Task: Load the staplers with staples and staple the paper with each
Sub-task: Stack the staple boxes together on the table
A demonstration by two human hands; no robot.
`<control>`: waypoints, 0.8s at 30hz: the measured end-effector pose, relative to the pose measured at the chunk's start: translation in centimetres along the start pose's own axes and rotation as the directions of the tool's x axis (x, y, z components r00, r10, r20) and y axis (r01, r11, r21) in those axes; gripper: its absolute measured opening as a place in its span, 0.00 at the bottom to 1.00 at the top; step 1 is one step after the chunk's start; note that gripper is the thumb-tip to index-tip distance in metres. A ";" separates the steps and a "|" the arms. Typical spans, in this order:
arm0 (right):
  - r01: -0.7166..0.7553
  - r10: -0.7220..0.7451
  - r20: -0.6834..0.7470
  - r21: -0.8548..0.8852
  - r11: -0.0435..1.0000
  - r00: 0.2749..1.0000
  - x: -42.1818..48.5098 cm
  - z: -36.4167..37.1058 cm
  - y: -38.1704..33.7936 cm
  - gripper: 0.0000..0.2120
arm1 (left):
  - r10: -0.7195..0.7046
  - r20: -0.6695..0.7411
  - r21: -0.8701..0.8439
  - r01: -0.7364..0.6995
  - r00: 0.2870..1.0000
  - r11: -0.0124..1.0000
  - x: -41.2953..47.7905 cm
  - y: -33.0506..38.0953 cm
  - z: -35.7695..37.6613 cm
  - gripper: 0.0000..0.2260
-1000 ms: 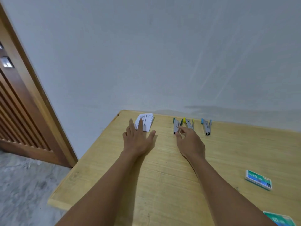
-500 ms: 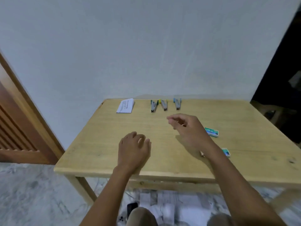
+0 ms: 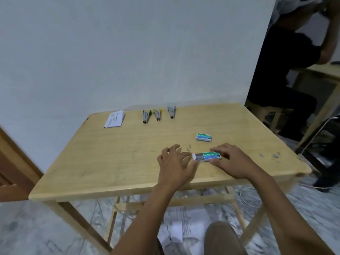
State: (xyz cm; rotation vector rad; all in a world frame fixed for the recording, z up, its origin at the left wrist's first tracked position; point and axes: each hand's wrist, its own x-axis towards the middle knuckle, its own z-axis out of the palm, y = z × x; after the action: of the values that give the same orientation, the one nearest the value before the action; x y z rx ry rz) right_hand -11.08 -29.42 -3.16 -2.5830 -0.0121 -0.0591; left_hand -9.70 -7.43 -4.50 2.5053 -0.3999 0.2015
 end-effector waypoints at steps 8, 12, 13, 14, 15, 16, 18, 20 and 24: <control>0.061 -0.061 -0.031 -0.011 0.998 0.998 -0.1 0.4 0.3 0.15 | 0.033 -0.019 0.091 -0.031 0.999 0.995 0.3 -0.5 0.4 0.16; 0.080 -0.080 -0.037 -0.012 0.997 0.996 0.0 0.4 0.6 0.15 | 0.002 -0.020 0.078 0.000 1.000 0.997 0.7 -0.6 0.5 0.16; 0.079 -0.080 -0.034 -0.015 0.997 0.996 0.1 0.5 0.7 0.15 | -0.004 -0.020 0.076 0.006 1.000 0.997 0.7 -0.5 0.5 0.16; 0.081 -0.082 -0.030 -0.017 0.997 0.996 0.1 0.5 0.8 0.15 | -0.009 -0.017 0.075 0.010 1.000 0.997 0.7 -0.4 0.4 0.16; 0.086 -0.087 -0.026 -0.020 0.996 0.996 0.1 0.5 0.8 0.15 | -0.014 -0.009 0.075 0.014 1.000 0.997 0.8 -0.4 0.4 0.17; 0.093 -0.093 -0.023 -0.020 0.995 0.995 0.1 0.6 0.8 0.16 | -0.022 0.004 0.075 0.022 1.000 0.997 0.8 -0.3 0.3 0.17; 0.105 -0.105 -0.011 -0.014 0.994 0.994 0.1 0.6 0.9 0.16 | -0.044 0.030 0.073 0.041 0.999 0.996 0.9 -0.2 0.0 0.18; 0.113 -0.113 -0.001 -0.006 0.994 0.994 0.0 0.7 0.9 0.16 | -0.059 0.048 0.066 0.056 0.997 0.996 1.0 0.0 -0.1 0.17; 0.129 -0.129 -0.001 0.006 0.992 0.992 0.0 0.8 1.0 0.16 | -0.073 0.068 0.039 0.070 0.995 0.997 1.0 0.2 -0.2 0.17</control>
State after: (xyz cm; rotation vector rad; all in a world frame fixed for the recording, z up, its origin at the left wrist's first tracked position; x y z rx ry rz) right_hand -11.01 -29.84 -4.36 -2.5738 -0.1785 -0.1077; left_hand -8.80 -7.67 -4.00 2.5636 -0.3366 0.0941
